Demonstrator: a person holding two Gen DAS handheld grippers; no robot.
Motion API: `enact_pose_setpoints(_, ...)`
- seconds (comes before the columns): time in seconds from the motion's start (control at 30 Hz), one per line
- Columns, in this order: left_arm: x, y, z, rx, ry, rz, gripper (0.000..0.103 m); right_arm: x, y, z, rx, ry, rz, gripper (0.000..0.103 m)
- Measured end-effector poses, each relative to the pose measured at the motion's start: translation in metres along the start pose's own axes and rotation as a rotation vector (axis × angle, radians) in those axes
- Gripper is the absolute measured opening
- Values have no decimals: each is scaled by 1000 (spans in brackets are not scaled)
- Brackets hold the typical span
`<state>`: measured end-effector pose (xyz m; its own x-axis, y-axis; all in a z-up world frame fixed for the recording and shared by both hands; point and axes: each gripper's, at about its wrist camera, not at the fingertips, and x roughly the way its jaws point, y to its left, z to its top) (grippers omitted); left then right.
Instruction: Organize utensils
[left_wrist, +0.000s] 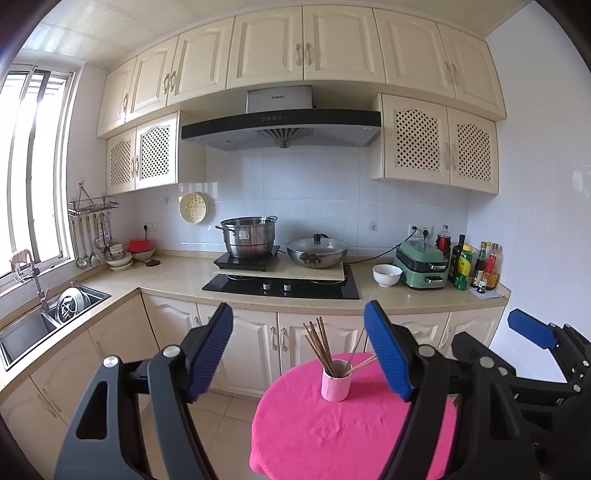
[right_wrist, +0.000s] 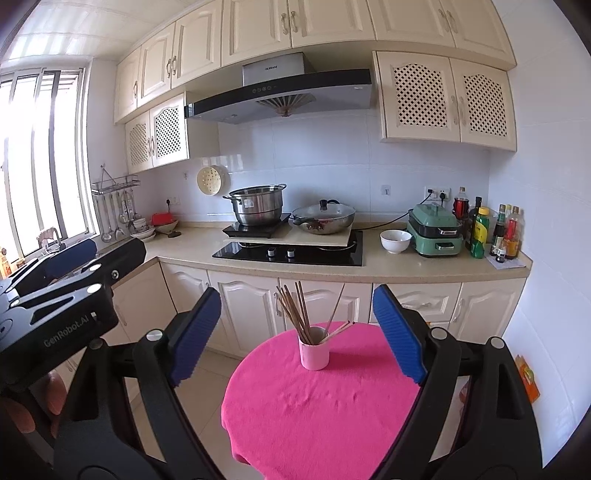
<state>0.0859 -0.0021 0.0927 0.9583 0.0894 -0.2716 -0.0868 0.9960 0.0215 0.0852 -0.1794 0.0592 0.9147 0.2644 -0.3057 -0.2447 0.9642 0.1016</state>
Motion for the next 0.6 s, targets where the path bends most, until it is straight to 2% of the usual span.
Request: enact_pose_setpoints(0.6, 1, -7, -2, 12, -3, 1, 73, 0, -5, -2, 8, 4, 2, 83)
